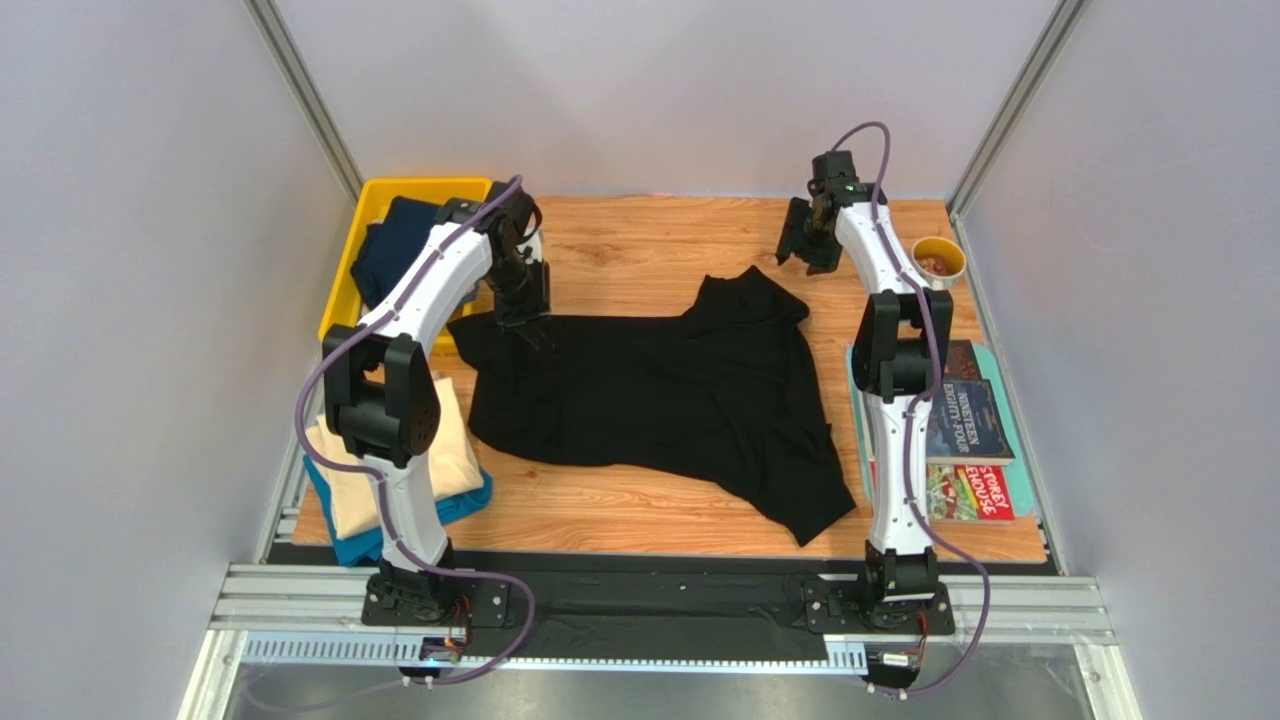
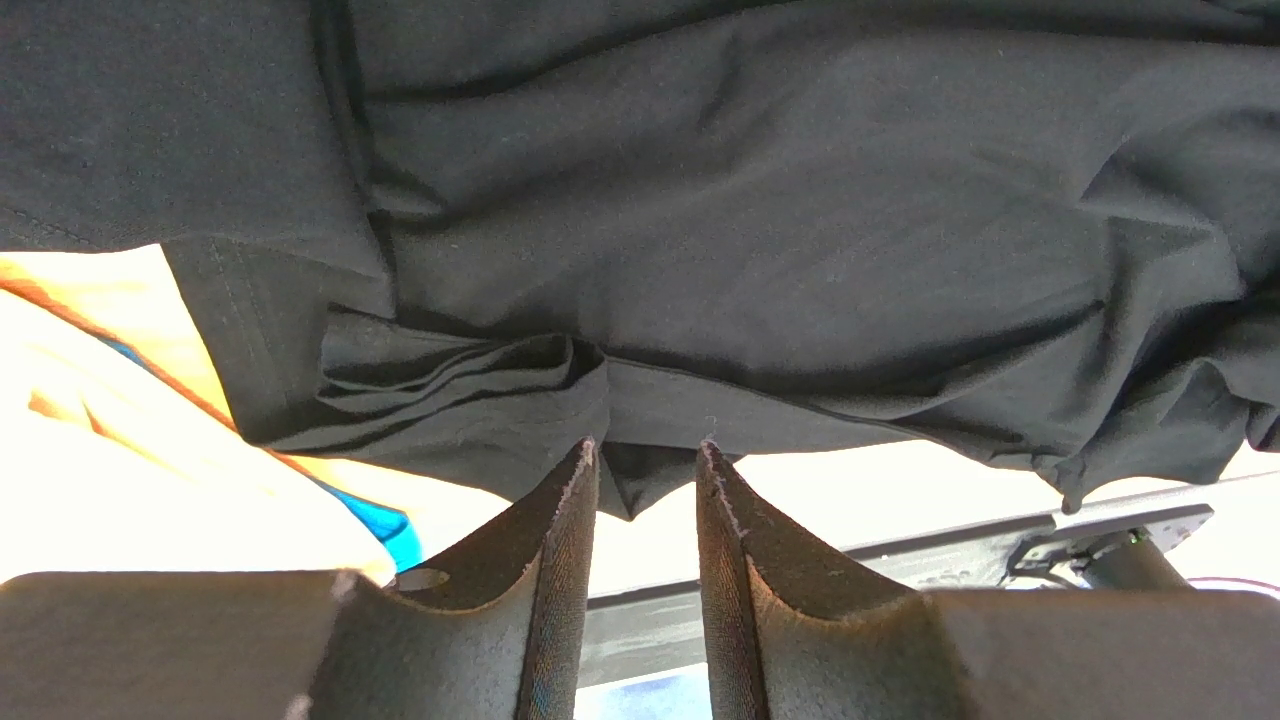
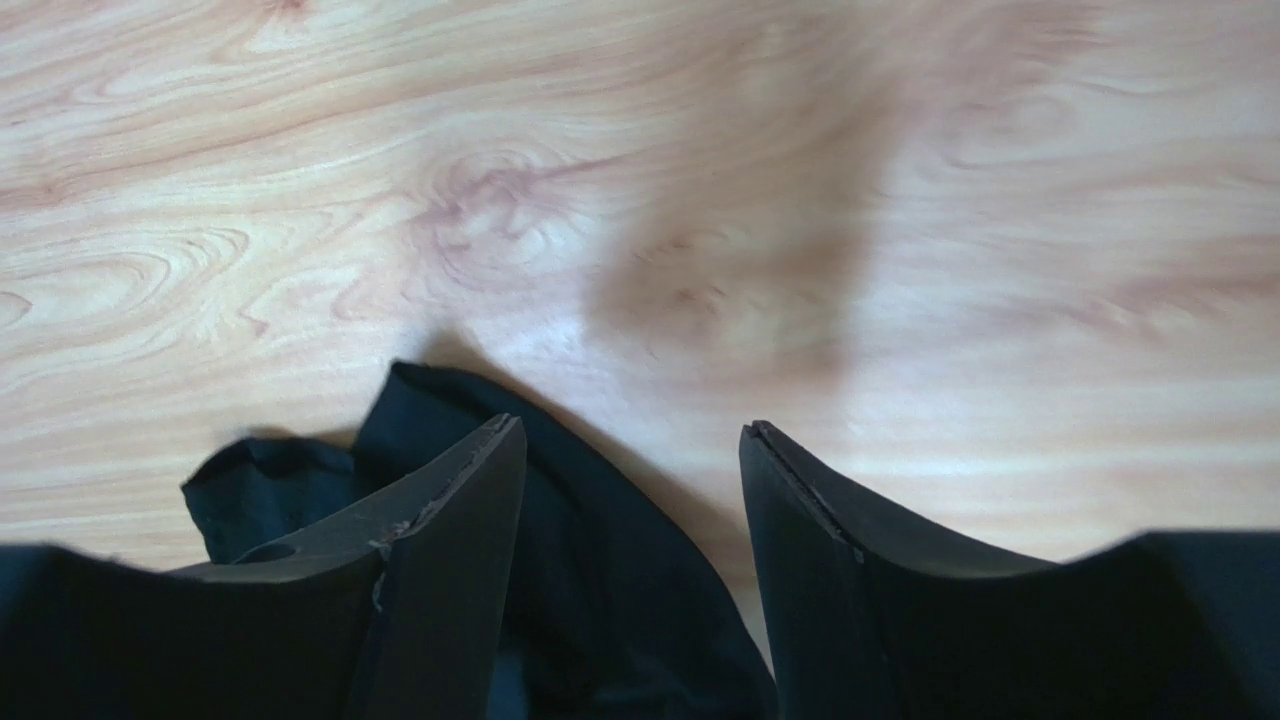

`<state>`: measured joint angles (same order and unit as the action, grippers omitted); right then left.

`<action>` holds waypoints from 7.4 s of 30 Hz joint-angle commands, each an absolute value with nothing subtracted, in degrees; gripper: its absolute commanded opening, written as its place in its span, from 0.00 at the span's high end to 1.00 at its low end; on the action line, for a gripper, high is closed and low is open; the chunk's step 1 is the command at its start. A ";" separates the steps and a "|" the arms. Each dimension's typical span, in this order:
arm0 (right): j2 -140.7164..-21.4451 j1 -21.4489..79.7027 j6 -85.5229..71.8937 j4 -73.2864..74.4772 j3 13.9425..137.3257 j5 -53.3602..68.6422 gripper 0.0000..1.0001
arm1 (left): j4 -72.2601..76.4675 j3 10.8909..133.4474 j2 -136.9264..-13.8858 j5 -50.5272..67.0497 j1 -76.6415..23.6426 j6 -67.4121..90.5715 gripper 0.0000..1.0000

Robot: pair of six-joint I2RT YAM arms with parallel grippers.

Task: Fold and stack the t-shirts
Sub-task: Flatten the tshirt out

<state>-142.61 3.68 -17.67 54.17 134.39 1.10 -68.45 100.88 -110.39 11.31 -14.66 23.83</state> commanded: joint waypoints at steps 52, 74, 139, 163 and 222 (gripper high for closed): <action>-149.33 8.17 -14.86 55.46 134.30 3.25 0.81 | -69.08 100.46 -107.40 12.30 -16.00 23.99 0.63; -132.46 9.05 -14.15 51.77 128.85 1.41 1.00 | -69.43 101.42 -107.40 1.23 -15.91 24.61 0.58; -113.11 9.93 -18.96 61.42 102.59 10.17 0.38 | -59.41 100.98 -110.30 7.38 -16.00 29.09 0.58; -119.00 10.37 -28.39 63.36 99.13 19.78 0.43 | -57.22 94.92 -107.93 7.12 -16.00 29.80 0.59; -117.42 6.42 -22.23 64.51 119.97 6.59 1.00 | -62.83 108.01 -117.23 -7.57 -12.49 23.73 0.32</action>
<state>-121.01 8.23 -23.77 64.47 116.20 9.50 -61.54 104.16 -113.03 -6.59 -14.50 25.15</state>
